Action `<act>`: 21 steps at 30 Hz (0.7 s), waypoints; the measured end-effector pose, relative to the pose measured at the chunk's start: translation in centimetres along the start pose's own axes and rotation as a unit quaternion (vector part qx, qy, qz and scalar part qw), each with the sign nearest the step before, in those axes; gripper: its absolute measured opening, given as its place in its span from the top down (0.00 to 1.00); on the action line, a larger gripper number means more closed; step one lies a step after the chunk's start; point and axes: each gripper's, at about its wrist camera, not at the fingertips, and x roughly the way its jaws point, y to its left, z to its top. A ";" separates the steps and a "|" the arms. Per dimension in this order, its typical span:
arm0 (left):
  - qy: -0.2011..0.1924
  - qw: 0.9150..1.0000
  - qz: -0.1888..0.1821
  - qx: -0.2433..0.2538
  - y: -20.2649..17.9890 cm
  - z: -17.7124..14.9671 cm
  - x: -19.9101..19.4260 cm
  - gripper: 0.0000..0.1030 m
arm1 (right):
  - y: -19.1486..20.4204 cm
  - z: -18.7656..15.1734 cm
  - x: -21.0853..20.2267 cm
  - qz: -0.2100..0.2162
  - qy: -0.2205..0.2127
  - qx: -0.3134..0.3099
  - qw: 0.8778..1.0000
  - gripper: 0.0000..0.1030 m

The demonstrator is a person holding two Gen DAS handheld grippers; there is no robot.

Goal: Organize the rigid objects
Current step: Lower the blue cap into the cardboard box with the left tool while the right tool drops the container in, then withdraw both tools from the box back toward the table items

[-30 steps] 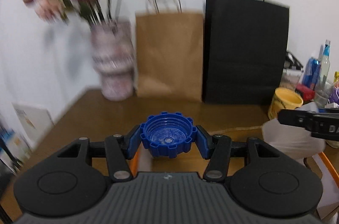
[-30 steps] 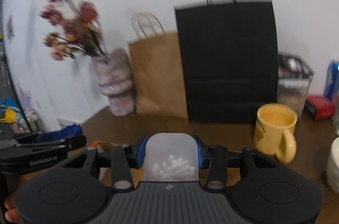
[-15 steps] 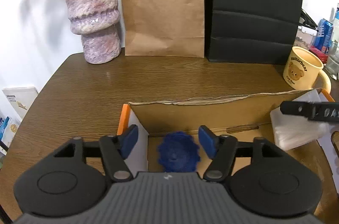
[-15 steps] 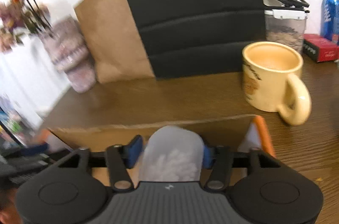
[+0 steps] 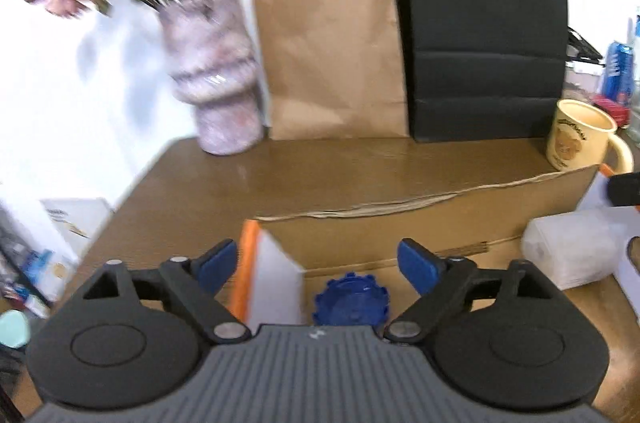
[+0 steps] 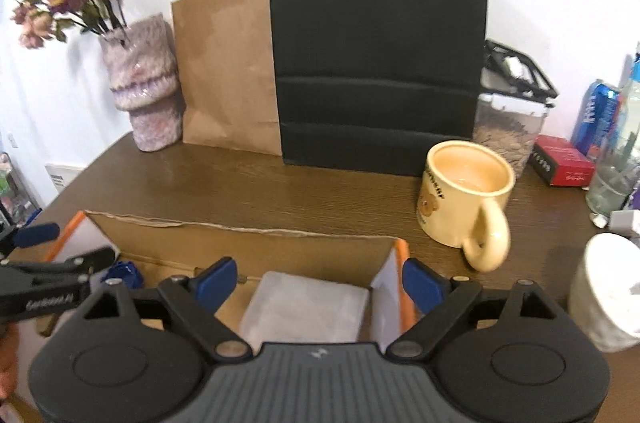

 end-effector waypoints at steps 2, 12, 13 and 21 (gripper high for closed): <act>0.004 1.000 0.017 0.015 -0.1 0.4 -1.6 0.11 | 0.2 -0.2 -2.0 0.006 0.001 -0.010 1.000 0.12; -0.063 0.998 -0.007 -0.026 2.8 -0.7 -14.2 0.05 | 3.5 -4.4 -11.7 -0.004 -0.059 -0.080 0.995 0.12; -0.079 0.997 -0.008 -0.026 2.9 -1.4 -15.5 0.04 | 3.8 -5.2 -12.7 -0.006 -0.080 -0.087 0.993 0.12; -0.202 0.978 -0.038 -0.032 3.4 -8.6 -23.5 0.03 | 4.8 -12.7 -19.1 0.003 -0.174 -0.094 0.980 0.04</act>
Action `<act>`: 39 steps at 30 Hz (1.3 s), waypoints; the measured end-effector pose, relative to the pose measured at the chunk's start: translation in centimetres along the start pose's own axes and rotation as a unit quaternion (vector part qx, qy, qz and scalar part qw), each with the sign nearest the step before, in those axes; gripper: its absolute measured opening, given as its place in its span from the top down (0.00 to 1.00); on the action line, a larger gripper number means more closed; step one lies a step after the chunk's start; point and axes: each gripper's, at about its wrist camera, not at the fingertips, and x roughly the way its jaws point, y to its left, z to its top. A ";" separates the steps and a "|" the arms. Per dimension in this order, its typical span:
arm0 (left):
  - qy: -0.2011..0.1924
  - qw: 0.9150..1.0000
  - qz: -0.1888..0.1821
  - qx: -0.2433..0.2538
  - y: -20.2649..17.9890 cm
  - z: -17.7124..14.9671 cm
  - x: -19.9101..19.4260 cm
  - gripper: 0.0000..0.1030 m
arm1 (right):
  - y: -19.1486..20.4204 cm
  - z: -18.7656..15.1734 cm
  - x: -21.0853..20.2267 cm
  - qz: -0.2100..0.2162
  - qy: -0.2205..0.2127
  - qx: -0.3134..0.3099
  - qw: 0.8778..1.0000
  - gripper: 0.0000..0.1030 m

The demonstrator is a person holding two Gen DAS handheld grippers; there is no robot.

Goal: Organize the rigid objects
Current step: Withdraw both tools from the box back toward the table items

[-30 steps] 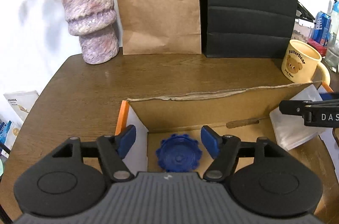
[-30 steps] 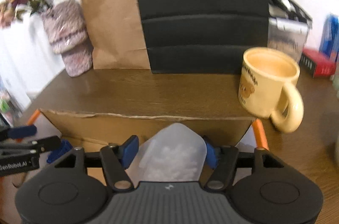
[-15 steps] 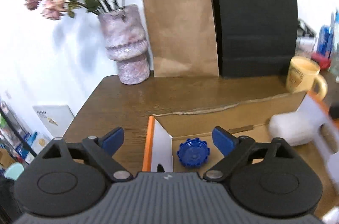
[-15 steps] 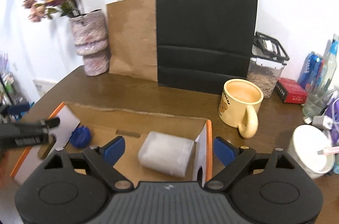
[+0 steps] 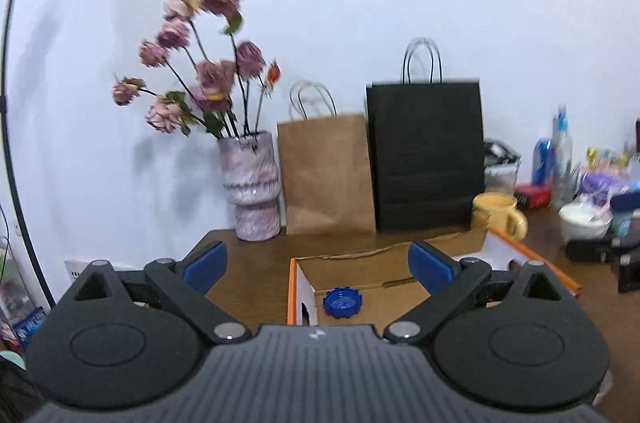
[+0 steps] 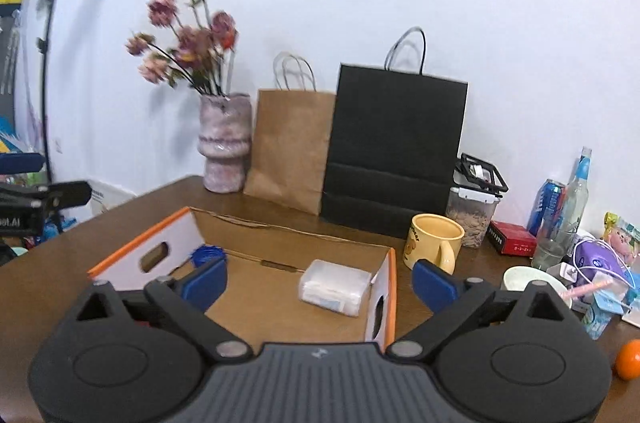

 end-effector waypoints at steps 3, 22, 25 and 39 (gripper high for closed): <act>-0.006 1.000 -0.009 -0.018 0.4 -1.0 -2.3 0.03 | 0.6 -1.8 -2.6 0.002 -0.019 0.005 1.000 0.04; -0.048 0.997 -0.018 -0.057 2.0 -9.9 -16.6 0.01 | 3.6 -11.4 -15.6 0.038 -0.074 0.075 0.994 0.01; -0.048 0.997 -0.016 -0.052 2.0 -10.9 -18.5 0.00 | 4.7 -12.8 -17.3 0.039 -0.069 0.071 0.994 0.01; -0.011 0.999 -0.006 -0.049 2.6 -13.5 -20.0 0.00 | 6.1 -16.8 -21.0 0.033 -0.041 0.070 0.996 0.01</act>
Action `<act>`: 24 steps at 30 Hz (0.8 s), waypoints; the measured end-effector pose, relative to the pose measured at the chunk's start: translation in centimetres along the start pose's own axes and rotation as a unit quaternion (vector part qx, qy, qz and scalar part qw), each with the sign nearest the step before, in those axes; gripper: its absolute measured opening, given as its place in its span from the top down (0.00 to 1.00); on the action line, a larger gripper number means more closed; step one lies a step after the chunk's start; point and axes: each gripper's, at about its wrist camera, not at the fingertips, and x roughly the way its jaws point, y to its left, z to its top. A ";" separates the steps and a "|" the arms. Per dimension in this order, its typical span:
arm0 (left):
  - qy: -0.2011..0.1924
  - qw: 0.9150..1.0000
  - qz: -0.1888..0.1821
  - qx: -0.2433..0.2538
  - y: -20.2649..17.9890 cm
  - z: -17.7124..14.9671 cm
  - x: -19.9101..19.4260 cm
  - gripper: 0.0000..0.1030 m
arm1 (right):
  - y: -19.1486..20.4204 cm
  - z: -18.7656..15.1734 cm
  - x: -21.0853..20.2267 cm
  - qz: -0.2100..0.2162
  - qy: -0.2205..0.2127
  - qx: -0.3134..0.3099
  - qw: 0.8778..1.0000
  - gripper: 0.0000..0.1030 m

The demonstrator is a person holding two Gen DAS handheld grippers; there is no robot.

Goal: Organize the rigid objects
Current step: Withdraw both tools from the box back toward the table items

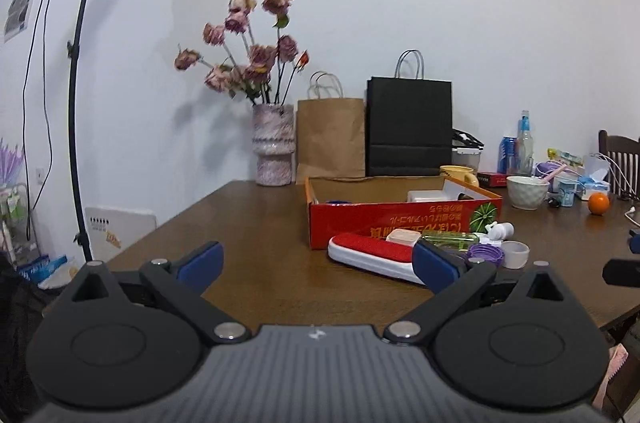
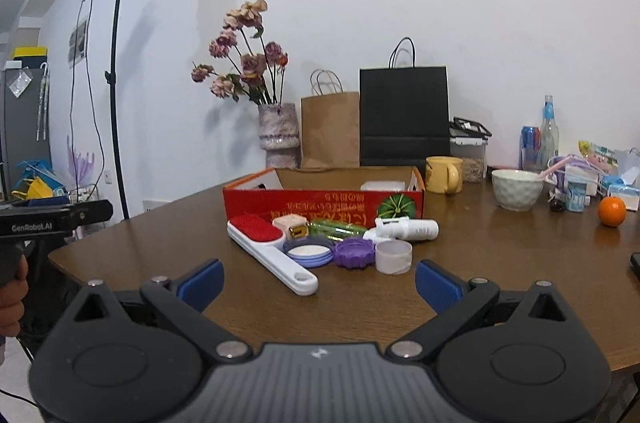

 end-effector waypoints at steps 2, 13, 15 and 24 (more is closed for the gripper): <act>0.007 1.000 0.002 -0.006 0.0 -0.1 0.6 0.00 | 0.0 -0.1 0.5 -0.006 0.002 0.001 1.000 0.01; 0.041 0.999 0.005 -0.004 -0.7 -1.0 4.4 0.00 | -0.6 -1.0 4.2 0.007 0.041 0.016 0.999 0.09; 0.047 0.999 0.006 -0.005 -0.8 -1.0 5.4 0.00 | -0.7 -1.1 5.2 0.010 0.048 0.018 0.999 0.11; 0.102 0.994 0.018 -0.016 -0.8 -0.9 11.1 0.00 | -0.9 -0.3 9.9 0.027 0.081 0.022 0.996 0.21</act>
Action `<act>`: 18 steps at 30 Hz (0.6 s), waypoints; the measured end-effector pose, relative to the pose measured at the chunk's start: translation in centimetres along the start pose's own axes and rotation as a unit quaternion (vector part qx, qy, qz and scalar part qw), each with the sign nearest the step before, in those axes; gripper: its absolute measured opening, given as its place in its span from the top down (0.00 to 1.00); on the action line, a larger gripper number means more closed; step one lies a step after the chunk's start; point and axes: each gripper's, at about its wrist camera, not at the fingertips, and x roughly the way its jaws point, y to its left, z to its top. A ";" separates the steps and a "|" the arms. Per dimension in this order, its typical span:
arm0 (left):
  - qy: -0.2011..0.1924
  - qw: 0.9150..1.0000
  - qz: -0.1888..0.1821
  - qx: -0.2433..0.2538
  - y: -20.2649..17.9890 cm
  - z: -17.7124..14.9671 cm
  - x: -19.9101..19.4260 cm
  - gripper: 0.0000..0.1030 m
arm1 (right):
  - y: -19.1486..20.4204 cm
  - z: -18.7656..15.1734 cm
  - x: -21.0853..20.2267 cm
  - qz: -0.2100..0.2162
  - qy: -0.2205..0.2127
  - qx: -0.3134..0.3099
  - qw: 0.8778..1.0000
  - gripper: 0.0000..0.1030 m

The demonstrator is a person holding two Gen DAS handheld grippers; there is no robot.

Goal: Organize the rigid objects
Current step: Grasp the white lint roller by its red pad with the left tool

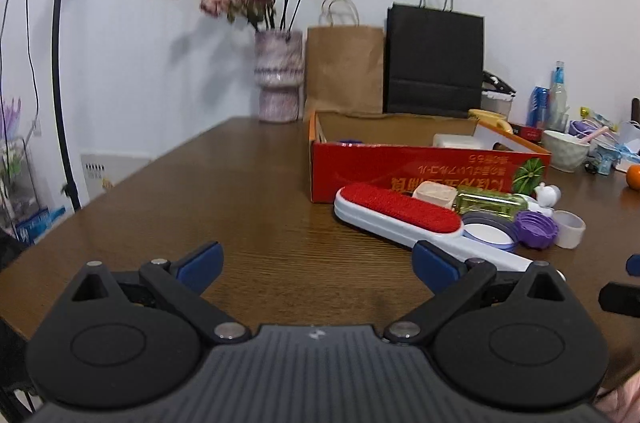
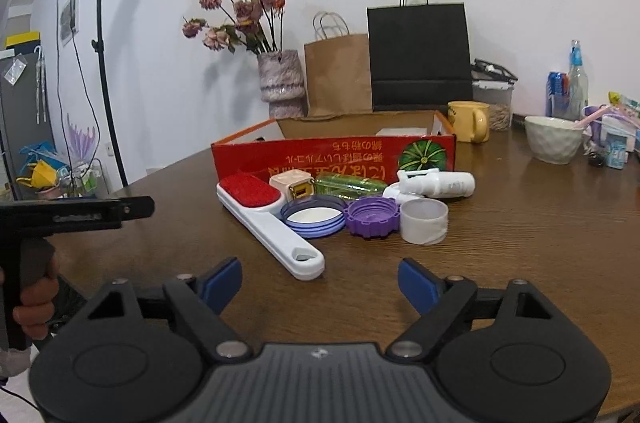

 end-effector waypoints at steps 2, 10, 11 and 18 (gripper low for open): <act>0.015 1.000 -0.007 -0.003 0.0 0.3 1.1 0.00 | -0.1 0.4 1.0 0.003 0.008 0.001 1.000 0.26; 0.052 0.999 -0.012 0.003 -0.5 2.4 6.7 0.01 | -0.2 1.4 5.0 0.019 0.045 -0.011 0.999 0.45; 0.056 0.998 -0.019 0.002 -0.6 2.7 7.5 0.03 | -0.2 1.6 5.4 0.023 0.048 -0.013 0.998 0.51; 0.082 0.996 -0.032 0.001 -1.5 4.9 12.1 0.21 | -1.3 2.1 6.7 -0.001 0.063 -0.013 0.998 0.66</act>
